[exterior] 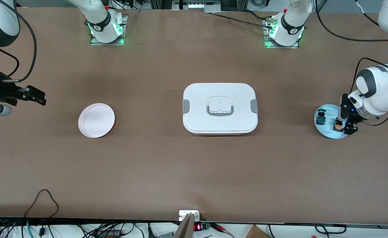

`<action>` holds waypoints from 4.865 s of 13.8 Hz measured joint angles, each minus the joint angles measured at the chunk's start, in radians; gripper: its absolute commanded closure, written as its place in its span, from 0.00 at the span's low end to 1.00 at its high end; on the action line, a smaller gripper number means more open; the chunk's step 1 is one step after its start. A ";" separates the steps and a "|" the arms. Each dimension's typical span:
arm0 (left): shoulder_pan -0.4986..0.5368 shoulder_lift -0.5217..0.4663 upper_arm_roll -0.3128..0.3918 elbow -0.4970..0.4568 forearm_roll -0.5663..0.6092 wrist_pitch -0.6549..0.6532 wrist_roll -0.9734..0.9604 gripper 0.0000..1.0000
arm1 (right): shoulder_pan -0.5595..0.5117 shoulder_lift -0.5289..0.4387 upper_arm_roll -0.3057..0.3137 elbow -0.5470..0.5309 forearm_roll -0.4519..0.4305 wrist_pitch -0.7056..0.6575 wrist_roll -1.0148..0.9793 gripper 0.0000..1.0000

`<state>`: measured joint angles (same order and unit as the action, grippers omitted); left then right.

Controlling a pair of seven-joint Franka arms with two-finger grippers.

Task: Transfer orange switch to right arm and place
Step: 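Close the left gripper on the orange switch, then lift the orange switch with the left gripper toward the white box, then reach the right gripper toward the orange switch held by the left gripper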

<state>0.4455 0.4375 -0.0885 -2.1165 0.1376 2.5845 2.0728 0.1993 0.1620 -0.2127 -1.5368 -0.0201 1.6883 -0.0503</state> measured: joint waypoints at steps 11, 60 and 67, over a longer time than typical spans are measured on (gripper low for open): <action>0.001 0.061 -0.002 0.050 -0.002 0.001 0.000 0.00 | 0.000 0.000 0.000 0.000 0.000 0.000 0.000 0.00; -0.042 0.109 -0.776 0.398 -1.456 -0.685 -0.130 1.00 | 0.001 0.095 0.003 -0.020 1.061 -0.157 -0.012 0.00; -0.032 0.102 -0.782 0.398 -1.461 -0.685 -0.104 1.00 | 0.125 0.201 0.013 -0.033 1.425 -0.041 -0.026 0.00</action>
<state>0.4137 0.5396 -0.8705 -1.7190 -1.3230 1.8990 1.9683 0.3244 0.3630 -0.1996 -1.5695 1.4049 1.6470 -0.0765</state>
